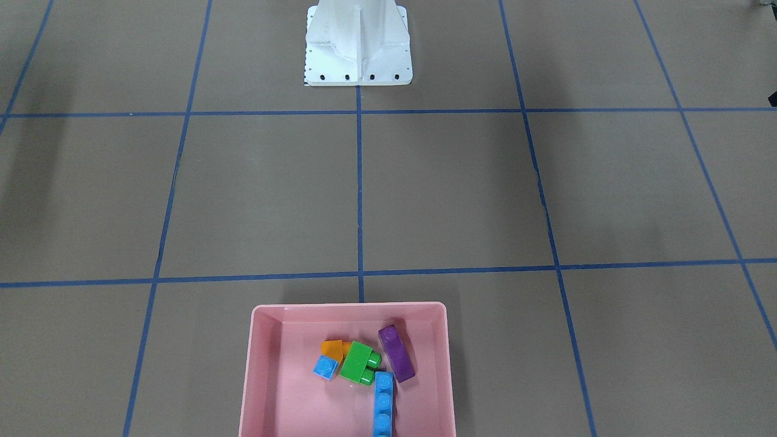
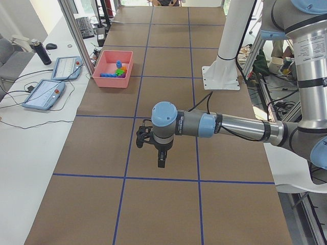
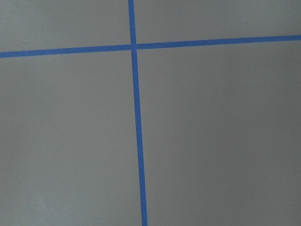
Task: Put all blocks into box
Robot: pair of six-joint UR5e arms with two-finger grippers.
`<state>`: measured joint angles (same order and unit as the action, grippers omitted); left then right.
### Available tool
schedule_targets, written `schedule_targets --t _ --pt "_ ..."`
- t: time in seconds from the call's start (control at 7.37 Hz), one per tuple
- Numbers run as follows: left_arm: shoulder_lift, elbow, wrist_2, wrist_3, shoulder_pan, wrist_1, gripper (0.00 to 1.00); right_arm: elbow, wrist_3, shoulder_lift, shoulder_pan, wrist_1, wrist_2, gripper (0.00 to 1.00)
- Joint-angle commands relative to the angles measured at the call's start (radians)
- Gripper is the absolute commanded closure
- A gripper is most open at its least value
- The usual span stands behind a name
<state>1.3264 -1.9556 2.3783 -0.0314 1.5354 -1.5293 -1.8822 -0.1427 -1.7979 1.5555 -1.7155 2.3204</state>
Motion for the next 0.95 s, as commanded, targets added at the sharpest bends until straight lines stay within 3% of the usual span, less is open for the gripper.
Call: schedule_targets --t 0.0,0.81 --pt "-0.003 -0.003 -0.001 -0.001 0.0 0.0 0.0 0.0 0.0 -0.001 0.0 0.001 -0.001 0.0" --pt "-0.007 -0.023 -0.001 -0.001 0.0 0.0 0.0 0.003 -0.002 -0.001 0.0 -0.001 -0.001 0.0"
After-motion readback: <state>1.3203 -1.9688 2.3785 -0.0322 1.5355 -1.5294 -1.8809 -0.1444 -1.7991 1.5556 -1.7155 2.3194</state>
